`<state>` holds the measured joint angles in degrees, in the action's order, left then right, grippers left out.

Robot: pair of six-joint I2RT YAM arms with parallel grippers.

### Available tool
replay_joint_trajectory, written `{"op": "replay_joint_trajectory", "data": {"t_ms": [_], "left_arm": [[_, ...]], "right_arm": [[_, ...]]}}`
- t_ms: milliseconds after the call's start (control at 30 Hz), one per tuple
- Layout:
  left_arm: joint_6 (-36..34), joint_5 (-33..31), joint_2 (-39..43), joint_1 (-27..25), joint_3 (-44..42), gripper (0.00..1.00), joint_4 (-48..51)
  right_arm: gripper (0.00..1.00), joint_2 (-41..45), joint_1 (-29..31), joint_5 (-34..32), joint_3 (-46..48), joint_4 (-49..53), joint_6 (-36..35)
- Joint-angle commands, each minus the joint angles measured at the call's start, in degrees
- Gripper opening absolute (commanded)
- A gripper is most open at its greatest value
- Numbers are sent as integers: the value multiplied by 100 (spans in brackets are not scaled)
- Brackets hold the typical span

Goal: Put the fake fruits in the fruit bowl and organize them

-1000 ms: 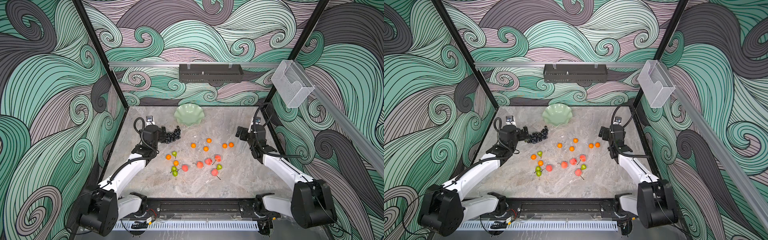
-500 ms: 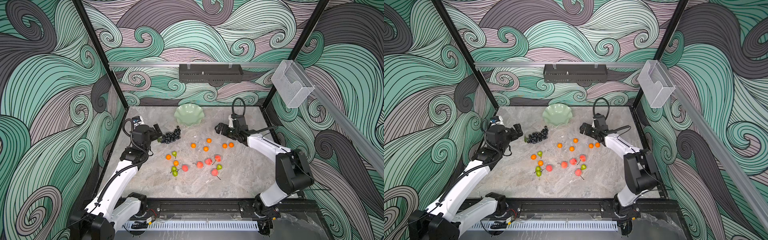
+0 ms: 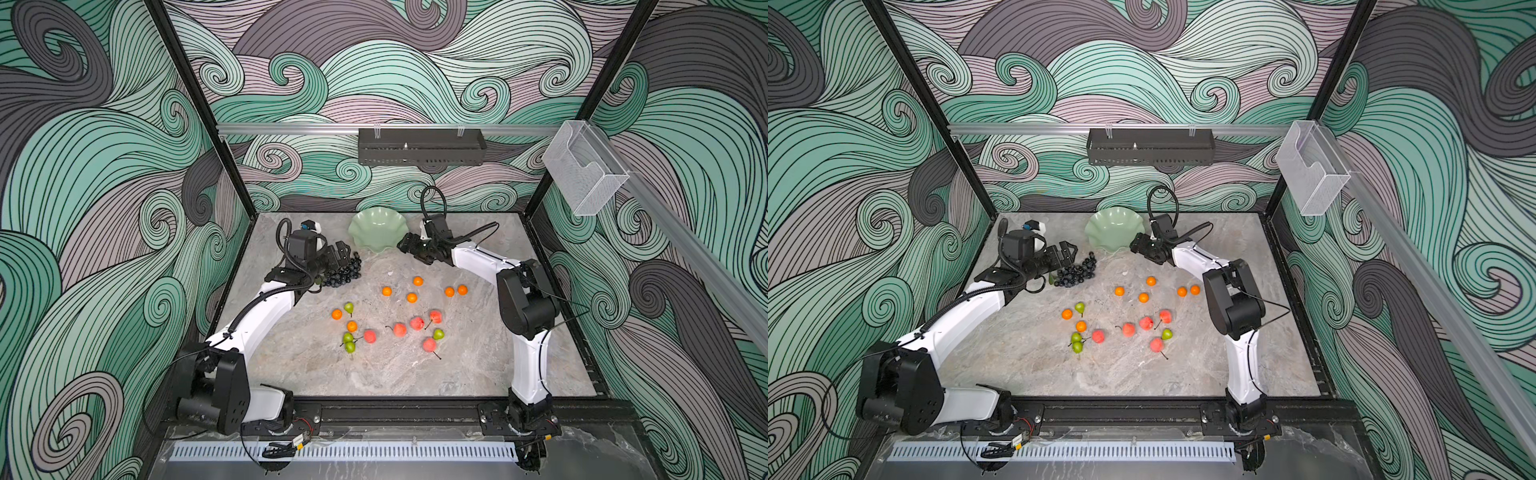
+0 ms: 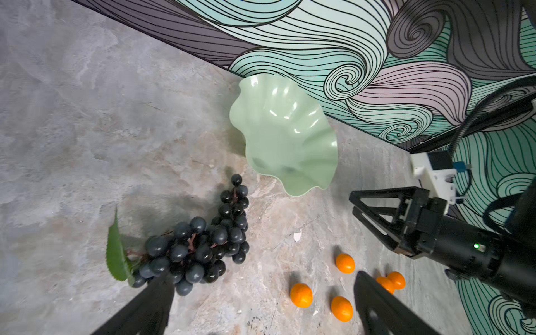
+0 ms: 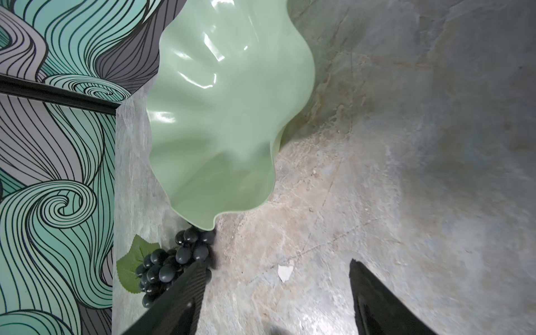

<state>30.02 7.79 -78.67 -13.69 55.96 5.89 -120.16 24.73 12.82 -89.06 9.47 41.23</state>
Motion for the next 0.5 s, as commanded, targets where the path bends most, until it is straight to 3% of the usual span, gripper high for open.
{"op": "replay_joint_trajectory", "data": {"t_ms": [0, 167, 467], "left_arm": [[68, 269, -243, -151, 401, 99, -298], [55, 390, -777, -250, 718, 99, -547], [24, 548, -1142, -311, 941, 98, -689]], "right_arm": [[73, -280, 15, -262, -405, 313, 200], [66, -656, 14, -554, -849, 403, 229], [52, -1418, 13, -447, -1960, 806, 227]]}}
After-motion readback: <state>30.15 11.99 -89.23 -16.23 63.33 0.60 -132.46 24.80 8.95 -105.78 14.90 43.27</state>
